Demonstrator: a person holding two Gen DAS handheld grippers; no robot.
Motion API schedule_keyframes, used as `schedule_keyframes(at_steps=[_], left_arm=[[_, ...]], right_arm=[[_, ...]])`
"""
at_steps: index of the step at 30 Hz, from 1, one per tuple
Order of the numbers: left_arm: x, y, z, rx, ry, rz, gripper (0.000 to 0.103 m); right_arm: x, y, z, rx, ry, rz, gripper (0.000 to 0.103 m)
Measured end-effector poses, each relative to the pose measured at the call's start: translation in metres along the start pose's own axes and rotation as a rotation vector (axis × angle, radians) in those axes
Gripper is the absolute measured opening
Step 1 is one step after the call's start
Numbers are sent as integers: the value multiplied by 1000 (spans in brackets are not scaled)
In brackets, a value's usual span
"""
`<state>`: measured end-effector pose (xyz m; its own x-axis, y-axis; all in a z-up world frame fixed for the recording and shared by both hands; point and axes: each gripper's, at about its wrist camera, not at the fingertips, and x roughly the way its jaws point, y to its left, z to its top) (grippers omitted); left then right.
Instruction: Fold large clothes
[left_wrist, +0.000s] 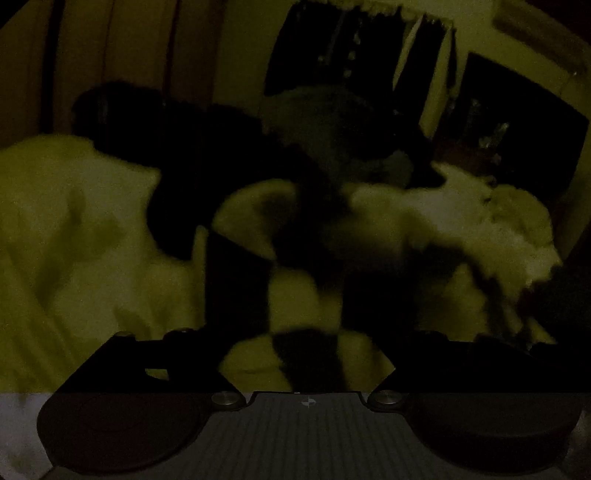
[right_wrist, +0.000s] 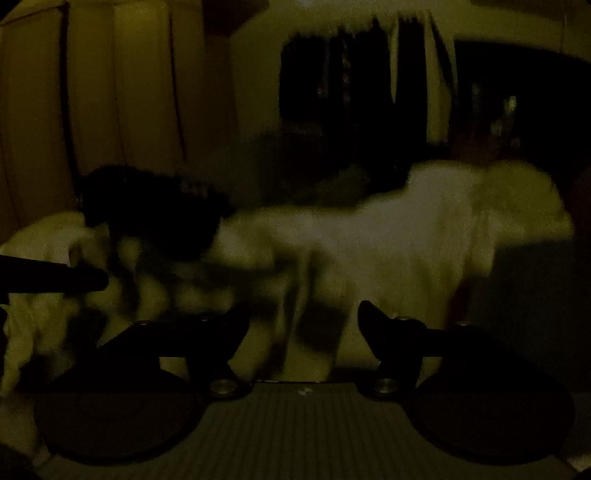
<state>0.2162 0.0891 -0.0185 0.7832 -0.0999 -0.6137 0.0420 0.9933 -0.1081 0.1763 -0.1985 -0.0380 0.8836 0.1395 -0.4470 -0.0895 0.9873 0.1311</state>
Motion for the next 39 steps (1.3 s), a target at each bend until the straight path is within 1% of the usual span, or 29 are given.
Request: schedule_keyframes(at_steps=[1,2,3,4,5,7,9,11,13,15,16,18,20,22,23,25,27,29,33,35,37,39], left_arm=[[4,-3,-5,28,-3,11,103],[11,-2,-10,59,-5,23,103],[11,-7,-9,89,-2,36,103],[8,-13,-5,114,3,51,103],[8,-10,-13,126,6,58,103],[-4,-14,-7,126,14,55,103],[-20,-10,-2,108,-2,19,103],[-56,-7,-1,98,-53,-24,103],[-97,-4,-13,99,-103,-59,103],[-129,1,-25,128,-118,-92,103],[-149,5,-34,151,-118,-97,103],[-175,11,-46,179,-118,-72,103],[-202,22,-60,187,-115,-28,103],[-225,35,-71,167,-103,-13,103],[-235,41,-75,145,-98,-16,103],[-252,47,-83,110,-82,-58,103],[-258,38,-89,125,-67,-104,103],[-258,18,-100,200,-38,-149,103],[-238,-30,-134,365,80,-200,103],[-232,-45,-155,431,117,-188,103],[-223,-55,-173,487,155,-171,103],[-212,-56,-184,501,186,-141,103]], right_arm=[[7,-2,-10,27,38,4,80],[12,-4,-17,52,72,12,81],[15,-7,-22,76,99,27,81],[21,-11,-19,100,114,42,81],[20,-14,-16,121,111,49,80],[11,-16,-8,146,91,45,82],[-6,-22,-1,158,67,41,85],[-31,-29,5,156,30,68,88],[-67,-32,7,129,-18,88,92],[-102,-35,5,80,-60,101,95],[-125,-36,2,40,-84,106,96],[-167,-35,-9,-56,-119,103,98],[-203,-35,-22,-123,-131,87,99],[-232,-38,-33,-137,-121,83,99],[-241,-39,-39,-136,-106,89,99],[-260,-38,-48,-143,-69,118,99],[-270,-32,-59,-168,-51,139,99],[-271,-18,-76,-233,-27,141,99],[-255,20,-111,-369,-17,89,97],[-251,39,-125,-436,-27,63,97],[-249,52,-137,-508,-22,84,97],[-248,61,-147,-579,-12,91,97]])
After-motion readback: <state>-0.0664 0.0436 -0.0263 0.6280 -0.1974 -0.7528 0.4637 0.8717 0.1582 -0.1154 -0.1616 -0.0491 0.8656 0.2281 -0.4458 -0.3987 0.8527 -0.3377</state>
